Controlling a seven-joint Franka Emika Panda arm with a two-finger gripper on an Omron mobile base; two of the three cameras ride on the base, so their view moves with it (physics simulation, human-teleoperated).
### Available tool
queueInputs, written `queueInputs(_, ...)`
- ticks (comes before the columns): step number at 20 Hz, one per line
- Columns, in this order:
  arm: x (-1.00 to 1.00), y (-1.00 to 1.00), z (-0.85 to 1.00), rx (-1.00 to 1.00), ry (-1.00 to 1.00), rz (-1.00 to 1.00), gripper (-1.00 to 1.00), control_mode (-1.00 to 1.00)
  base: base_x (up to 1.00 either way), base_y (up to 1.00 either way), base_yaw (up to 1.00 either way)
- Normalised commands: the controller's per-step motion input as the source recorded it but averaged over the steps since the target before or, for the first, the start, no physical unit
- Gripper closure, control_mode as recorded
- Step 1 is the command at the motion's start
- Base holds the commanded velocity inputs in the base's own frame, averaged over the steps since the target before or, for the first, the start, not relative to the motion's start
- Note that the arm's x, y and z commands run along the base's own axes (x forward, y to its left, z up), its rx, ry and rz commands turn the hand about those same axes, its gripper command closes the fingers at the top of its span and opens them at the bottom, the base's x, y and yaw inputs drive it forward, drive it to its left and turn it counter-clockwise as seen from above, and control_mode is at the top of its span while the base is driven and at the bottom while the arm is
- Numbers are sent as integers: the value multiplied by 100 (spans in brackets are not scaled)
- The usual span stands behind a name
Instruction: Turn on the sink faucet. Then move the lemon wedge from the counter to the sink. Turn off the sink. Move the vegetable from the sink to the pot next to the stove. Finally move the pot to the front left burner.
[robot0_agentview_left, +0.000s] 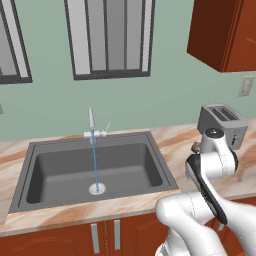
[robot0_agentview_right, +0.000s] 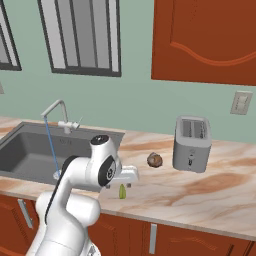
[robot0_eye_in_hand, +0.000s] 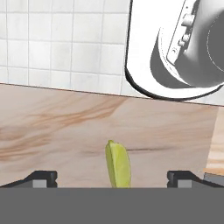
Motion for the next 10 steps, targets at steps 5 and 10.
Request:
queueInputs(5,13,-10,-33,0,0,-5,-100,-100,0,0,0)
queueInputs(10,14,-3,-29,0,0,-4,-100,-100,0,0,0)
